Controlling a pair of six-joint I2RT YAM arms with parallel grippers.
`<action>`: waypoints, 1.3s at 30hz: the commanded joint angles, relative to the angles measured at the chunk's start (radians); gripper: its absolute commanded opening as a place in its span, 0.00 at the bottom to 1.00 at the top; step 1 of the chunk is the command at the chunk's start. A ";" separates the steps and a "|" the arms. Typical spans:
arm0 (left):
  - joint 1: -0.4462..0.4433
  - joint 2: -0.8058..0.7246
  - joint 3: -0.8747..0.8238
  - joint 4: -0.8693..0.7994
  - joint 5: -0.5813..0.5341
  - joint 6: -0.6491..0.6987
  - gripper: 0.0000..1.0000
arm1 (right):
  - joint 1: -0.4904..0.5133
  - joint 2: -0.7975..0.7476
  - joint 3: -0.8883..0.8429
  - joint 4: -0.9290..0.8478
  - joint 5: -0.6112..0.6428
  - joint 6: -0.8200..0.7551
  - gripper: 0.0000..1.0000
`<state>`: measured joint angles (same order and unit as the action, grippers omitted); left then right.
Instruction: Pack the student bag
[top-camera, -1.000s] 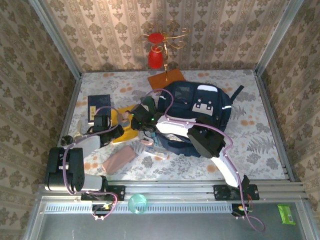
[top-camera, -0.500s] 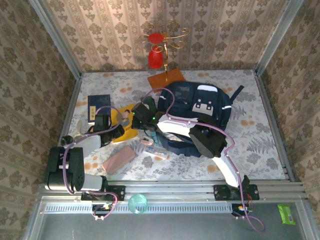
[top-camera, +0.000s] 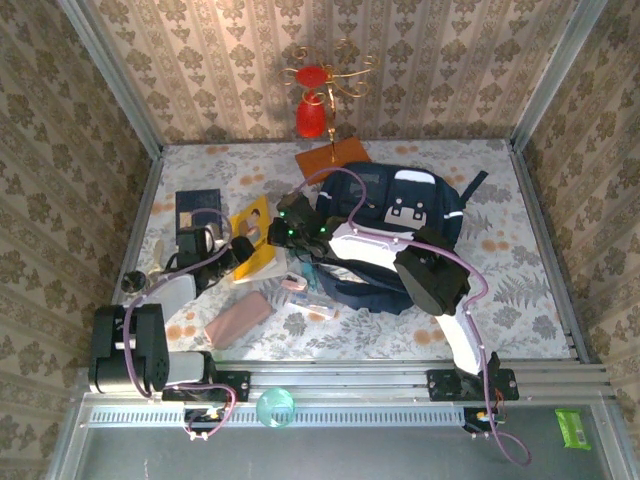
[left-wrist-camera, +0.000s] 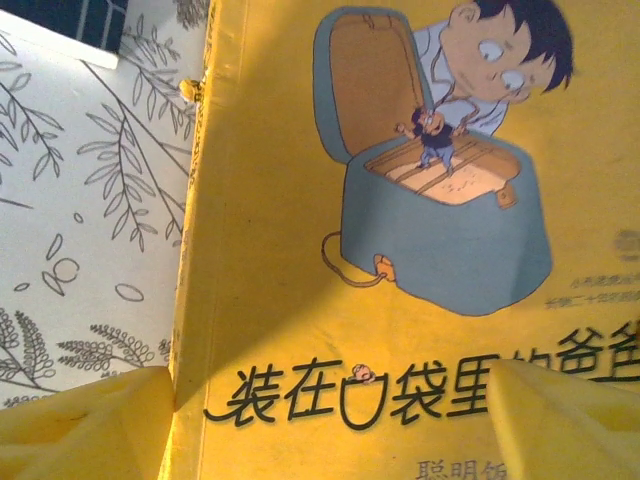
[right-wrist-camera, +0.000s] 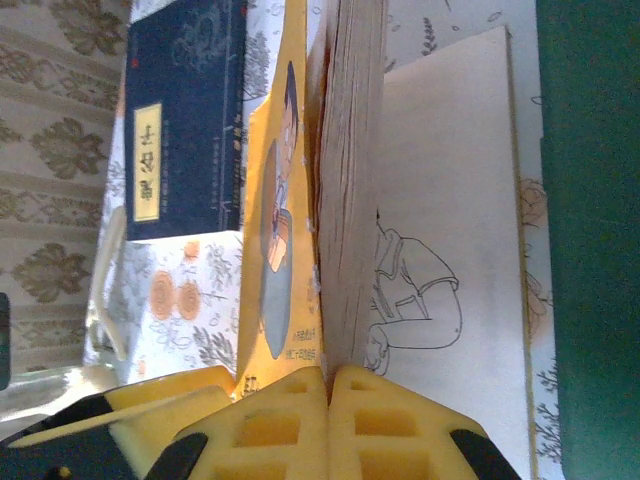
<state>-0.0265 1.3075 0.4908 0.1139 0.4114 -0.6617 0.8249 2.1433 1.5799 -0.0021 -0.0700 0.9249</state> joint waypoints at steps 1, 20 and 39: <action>0.042 -0.009 -0.022 0.117 0.155 -0.111 0.85 | -0.009 -0.082 -0.002 0.123 -0.070 0.051 0.00; 0.130 0.034 -0.061 0.140 0.172 -0.233 0.92 | -0.045 -0.080 -0.051 0.246 -0.146 0.176 0.00; 0.103 0.035 -0.036 0.293 0.297 -0.263 0.64 | -0.066 -0.065 -0.133 0.229 -0.161 0.158 0.00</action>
<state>0.0837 1.3926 0.4454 0.3679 0.6876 -0.9310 0.7647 2.1151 1.4651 0.1810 -0.2058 1.0996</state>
